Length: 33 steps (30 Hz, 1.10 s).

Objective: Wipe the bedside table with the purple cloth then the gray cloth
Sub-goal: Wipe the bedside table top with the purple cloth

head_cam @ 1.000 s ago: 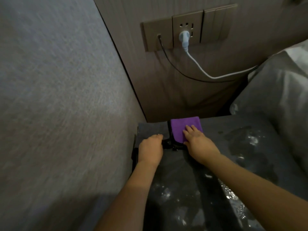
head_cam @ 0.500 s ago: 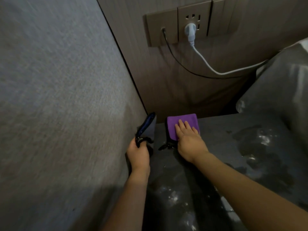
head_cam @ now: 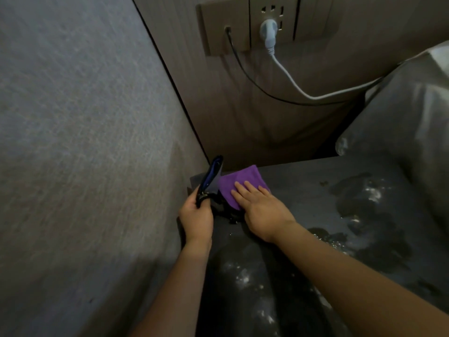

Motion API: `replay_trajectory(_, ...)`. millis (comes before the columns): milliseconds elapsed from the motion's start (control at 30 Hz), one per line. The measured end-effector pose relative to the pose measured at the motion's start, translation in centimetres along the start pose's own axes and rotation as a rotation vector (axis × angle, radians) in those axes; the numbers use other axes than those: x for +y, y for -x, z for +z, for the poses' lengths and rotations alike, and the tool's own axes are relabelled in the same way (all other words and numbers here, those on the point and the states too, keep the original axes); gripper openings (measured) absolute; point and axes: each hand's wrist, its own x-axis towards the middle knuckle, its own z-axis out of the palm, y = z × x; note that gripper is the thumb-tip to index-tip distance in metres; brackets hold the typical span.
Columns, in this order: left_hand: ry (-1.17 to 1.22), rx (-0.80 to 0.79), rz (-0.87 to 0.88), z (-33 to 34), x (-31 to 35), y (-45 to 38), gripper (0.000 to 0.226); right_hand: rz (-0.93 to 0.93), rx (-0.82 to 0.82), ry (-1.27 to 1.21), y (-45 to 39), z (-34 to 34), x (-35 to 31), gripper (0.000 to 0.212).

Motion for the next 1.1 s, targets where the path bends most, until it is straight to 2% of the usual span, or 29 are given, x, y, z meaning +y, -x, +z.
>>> replay_trajectory(167, -0.249, -0.085, 0.148, 0.8, 0.4, 0.8, 0.041, 0.082, 0.016, -0.013, 2.0, -0.7, 3.0, 0.061)
replay_trajectory(300, -0.664, -0.217, 0.352, 1.7, 0.2, 2.4, 0.049, 0.142, 0.028, -0.011, 3.4, -1.5, 5.1, 0.06)
replay_trajectory(433, -1.178, -0.455, 0.421, 2.3, -0.4, 3.6, 0.062, 0.19, 0.008, 0.002, 4.0, -1.9, 6.3, 0.061)
replay_trajectory(500, -1.312, -0.501, 0.39, 2.3, 0.1, 3.7, 0.066, 0.185, -0.032, -0.037, 3.8, -2.6, 6.3, 0.059)
replay_trajectory(567, -1.358, -0.463, 0.41, 2.7, 1.2, 3.9, 0.062, 0.192, -0.031, -0.124, 3.7, -3.6, 6.2, 0.055)
replay_trajectory(633, -1.317, -0.379, 0.559, 4.0, 2.3, 4.5, 0.056, 0.201, 0.062, -0.149, 4.0, -4.1, 6.5, 0.052)
replay_trajectory(667, -1.279, -0.391, 0.637, 5.1, 2.6, 4.9, 0.054, 0.193, 0.096, -0.129, 4.1, -4.0, 6.7, 0.052)
replay_trajectory(767, -1.323, -0.597, 0.781, 8.3, 2.4, 5.9, 0.056, 0.152, 0.063, -0.072, 4.6, -3.1, 7.2, 0.055)
replay_trajectory(833, -1.398, -0.665, 0.766, 9.1, 1.6, 6.0, 0.059, 0.132, 0.037, -0.046, 4.6, -2.6, 7.5, 0.055)
replay_trajectory(1000, -1.435, -0.686, 0.68, 9.4, 0.4, 5.6, 0.061, 0.102, 0.073, -0.001, 4.1, -2.2, 8.2, 0.057)
replay_trajectory(1100, -1.416, -0.678, 0.697, 10.0, 0.7, 5.3, 0.063, 0.101, 0.072, 0.0, 4.1, -2.2, 8.4, 0.058)
